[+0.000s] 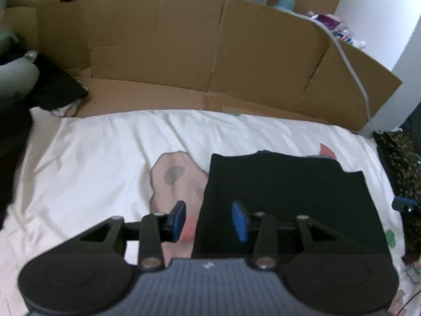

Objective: Fold clothes
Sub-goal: 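Raise both grippers and move them over the folded shorts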

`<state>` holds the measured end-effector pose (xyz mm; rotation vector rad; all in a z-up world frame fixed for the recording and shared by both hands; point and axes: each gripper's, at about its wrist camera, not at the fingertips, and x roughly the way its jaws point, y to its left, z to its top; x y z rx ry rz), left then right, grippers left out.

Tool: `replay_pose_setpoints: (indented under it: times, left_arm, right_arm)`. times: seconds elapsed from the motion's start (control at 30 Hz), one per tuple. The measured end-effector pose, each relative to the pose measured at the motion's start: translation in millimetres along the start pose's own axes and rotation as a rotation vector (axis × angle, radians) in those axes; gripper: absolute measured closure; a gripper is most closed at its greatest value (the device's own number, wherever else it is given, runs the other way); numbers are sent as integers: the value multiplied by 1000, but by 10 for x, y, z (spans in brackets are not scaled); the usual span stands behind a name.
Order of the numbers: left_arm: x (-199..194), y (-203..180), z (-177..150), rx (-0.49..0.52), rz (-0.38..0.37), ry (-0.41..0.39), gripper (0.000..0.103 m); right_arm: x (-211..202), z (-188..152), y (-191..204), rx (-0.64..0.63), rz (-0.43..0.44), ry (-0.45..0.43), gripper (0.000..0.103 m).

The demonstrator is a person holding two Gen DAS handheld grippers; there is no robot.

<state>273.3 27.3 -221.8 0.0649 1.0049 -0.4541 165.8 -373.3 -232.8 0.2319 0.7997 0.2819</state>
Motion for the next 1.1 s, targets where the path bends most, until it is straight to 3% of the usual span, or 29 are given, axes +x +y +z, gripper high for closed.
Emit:
replay_pose_setpoints:
  times: [0.17,0.33,0.47,0.57,0.77,1.1]
  left_arm:
    - [-336,-83,-240,29,4,-1,60]
    - [-551,-271,-511,59,-48,-46,58]
    - [-480,-411,-763,37,-94,-64,58]
    - [-380,-491,-913,-1,-92,-33,61]
    - [-301,-649,-1022,47,-94,-9,61]
    - [-57,-929,-1347,91,-85,71,61]
  right_arm:
    - [-210,-149,211,-51,3,-34,56]
    - [-286,-271,395,-86,20,-11,56]
    - [-265,-409,517,-78,50,28,56]
    - [-207,-518,583,-90,30,48,56]
    - [-183,-632,691,-107,20,58,56]
    - [-26,-874,1115,-215,80,128,56]
